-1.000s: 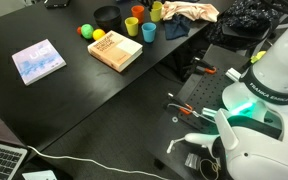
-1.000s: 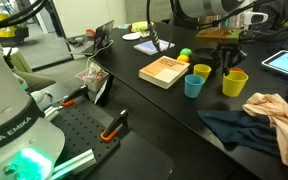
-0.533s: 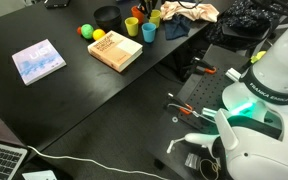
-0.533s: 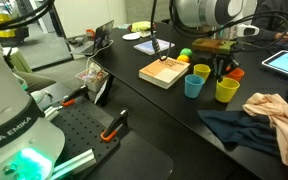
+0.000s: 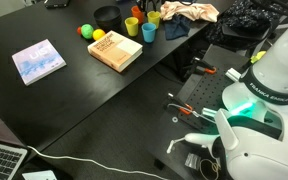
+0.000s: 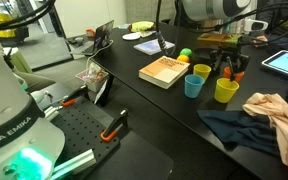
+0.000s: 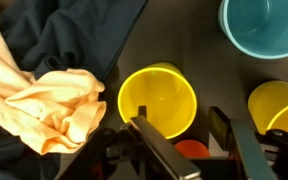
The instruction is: Remove the yellow, orange and yellow cups and put them on the table
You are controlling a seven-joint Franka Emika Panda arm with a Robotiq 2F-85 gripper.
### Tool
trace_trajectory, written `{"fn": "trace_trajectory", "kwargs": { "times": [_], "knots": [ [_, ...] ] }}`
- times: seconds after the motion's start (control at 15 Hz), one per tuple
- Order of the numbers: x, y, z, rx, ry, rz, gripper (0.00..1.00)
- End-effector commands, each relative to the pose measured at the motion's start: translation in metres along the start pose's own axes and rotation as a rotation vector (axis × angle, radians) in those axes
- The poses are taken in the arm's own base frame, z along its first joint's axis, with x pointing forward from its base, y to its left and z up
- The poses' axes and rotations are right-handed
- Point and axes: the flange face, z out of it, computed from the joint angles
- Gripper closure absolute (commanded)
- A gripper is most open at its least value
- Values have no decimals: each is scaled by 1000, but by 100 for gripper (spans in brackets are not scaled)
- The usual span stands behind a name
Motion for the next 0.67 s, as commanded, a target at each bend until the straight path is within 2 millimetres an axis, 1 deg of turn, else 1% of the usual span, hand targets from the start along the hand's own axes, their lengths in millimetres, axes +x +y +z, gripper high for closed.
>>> {"fn": "trace_trajectory", "kwargs": {
  "times": [0.0, 0.07, 0.2, 0.4, 0.6],
  "knots": [
    [4, 1, -42, -2, -35, 9, 2],
    [2, -2, -53, 17, -53, 5, 0],
    [-2, -9, -73, 32, -73, -7, 0],
    [-13, -28, -101, 52, -103, -34, 0],
    [-25, -44, -122, 72, -137, -49, 0]
  ]
}}
